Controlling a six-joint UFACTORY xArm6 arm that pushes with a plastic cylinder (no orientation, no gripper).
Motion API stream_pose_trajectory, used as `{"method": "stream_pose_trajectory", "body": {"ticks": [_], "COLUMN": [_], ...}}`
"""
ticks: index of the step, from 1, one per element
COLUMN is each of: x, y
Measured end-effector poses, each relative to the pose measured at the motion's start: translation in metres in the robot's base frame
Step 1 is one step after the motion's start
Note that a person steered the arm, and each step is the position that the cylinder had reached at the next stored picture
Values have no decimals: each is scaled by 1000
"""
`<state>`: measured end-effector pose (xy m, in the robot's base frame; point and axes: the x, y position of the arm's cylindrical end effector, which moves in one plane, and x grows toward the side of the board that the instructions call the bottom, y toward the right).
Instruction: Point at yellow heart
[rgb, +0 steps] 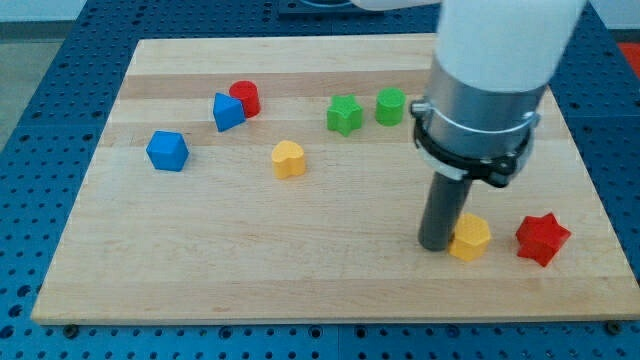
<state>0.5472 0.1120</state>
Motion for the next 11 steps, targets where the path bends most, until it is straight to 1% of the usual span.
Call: {"method": "stream_pose_trajectory", "body": {"ticks": [1, 2, 3, 4, 5, 6, 7, 8, 9, 11], "x": [0, 0, 0, -2, -28, -64, -97, -128, -134, -110], "y": [17, 13, -32, -111, -183, -228, -244, -241, -228, -193]}}
